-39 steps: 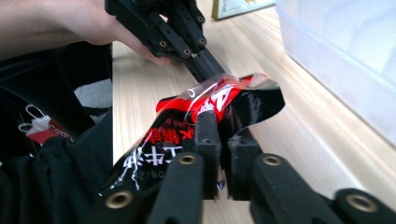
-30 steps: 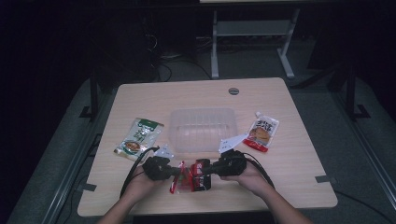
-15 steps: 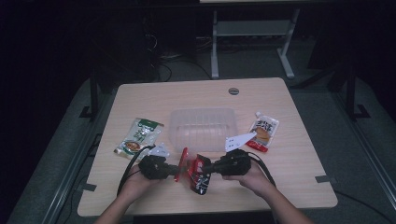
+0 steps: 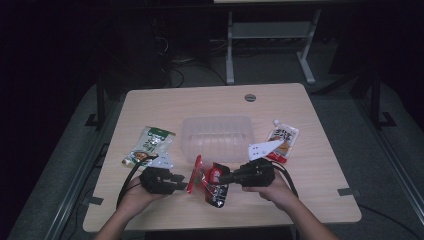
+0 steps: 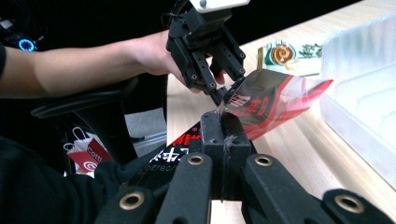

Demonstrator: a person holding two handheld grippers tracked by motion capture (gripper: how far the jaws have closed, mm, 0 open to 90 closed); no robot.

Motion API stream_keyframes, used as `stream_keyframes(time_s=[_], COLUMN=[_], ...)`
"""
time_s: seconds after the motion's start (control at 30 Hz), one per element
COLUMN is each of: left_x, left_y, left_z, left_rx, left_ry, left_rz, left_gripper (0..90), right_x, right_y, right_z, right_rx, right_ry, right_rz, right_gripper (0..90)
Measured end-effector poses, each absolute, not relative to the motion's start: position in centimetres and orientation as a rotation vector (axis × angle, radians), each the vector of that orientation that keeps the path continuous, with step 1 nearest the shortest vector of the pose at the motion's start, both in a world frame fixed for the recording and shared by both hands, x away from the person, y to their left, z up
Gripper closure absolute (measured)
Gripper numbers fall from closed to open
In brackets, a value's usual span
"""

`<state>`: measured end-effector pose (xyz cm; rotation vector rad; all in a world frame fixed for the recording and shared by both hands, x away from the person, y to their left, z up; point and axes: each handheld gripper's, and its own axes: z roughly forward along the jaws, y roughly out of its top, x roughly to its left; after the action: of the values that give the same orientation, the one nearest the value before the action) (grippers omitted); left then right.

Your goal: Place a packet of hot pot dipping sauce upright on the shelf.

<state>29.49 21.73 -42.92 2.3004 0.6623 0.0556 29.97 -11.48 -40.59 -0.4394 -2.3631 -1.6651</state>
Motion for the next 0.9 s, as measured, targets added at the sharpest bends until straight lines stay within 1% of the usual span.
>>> stream_keyframes(time_s=[0.17, 0.37, 0.53, 0.9], left_x=[29.2, 27.9, 27.3, 27.4], left_y=[22.6, 23.9, 24.4, 23.9], left_z=[-42.6, -42.7, -43.0, -43.1], left_rx=[2.296, 2.285, 2.29, 2.304], left_ry=[0.673, 0.686, 0.69, 0.665], left_rz=[0.058, 0.05, 0.039, 0.06], left_gripper=[61.0, 55.2, 53.3, 41.8], right_x=[29.7, 29.9, 30.3, 31.7], right_y=[-11.8, -12.3, -12.5, -13.6], right_z=[-40.0, -39.4, -39.2, -37.2], right_rx=[-0.424, -0.43, -0.442, -0.48], right_ry=[-2.361, -2.387, -2.409, -2.431], right_rz=[-1.686, -1.701, -1.708, -1.779], right_gripper=[90.0, 90.0, 90.0, 90.0])
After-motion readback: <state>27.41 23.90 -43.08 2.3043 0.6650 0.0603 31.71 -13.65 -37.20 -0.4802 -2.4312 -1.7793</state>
